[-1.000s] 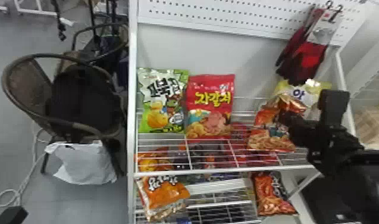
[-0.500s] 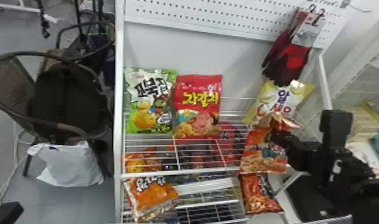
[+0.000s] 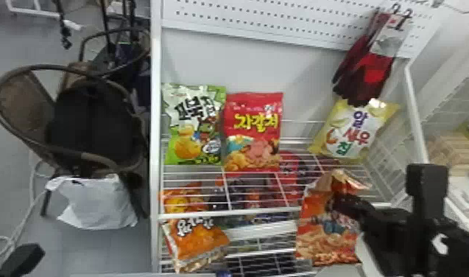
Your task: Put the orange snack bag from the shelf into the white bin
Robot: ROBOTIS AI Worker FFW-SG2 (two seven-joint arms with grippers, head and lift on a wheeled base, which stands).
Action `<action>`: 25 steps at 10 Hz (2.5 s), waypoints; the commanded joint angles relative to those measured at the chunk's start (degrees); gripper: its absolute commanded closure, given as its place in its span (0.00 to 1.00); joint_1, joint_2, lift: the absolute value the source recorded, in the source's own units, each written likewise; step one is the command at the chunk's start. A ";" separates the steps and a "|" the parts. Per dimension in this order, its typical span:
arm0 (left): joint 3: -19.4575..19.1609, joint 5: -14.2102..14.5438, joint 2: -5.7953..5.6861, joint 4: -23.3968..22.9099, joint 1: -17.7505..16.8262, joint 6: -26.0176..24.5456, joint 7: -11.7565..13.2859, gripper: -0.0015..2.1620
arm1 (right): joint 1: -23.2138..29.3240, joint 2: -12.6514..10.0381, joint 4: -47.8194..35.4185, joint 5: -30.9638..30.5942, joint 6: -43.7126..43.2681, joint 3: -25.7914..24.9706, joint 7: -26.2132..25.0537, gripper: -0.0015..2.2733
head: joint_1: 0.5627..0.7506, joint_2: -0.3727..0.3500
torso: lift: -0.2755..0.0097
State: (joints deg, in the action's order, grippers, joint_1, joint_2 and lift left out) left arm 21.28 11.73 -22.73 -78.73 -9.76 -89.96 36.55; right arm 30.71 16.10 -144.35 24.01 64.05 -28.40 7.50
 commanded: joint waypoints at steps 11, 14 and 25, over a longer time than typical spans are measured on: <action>1.84 -1.27 2.61 3.14 -2.28 -0.07 -0.07 0.99 | 6.21 -3.53 -15.78 5.79 18.88 11.79 0.06 0.96 | 0.70 0.46 | 0.97; 2.10 -1.98 3.57 3.49 -2.55 -0.07 -0.07 0.99 | 5.94 -3.36 -16.13 2.63 18.53 21.81 -0.03 0.96 | 0.70 0.59 | 0.97; 2.46 -2.33 4.10 3.05 -2.46 -0.07 -0.07 0.99 | 5.33 0.69 -13.85 -9.77 12.20 39.74 -2.40 0.03 | 0.70 0.89 | 0.97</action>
State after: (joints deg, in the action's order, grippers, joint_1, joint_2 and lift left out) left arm 23.73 9.40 -18.58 -75.64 -12.30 -89.96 36.48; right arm 35.90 16.79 -158.25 14.23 76.60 11.85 5.10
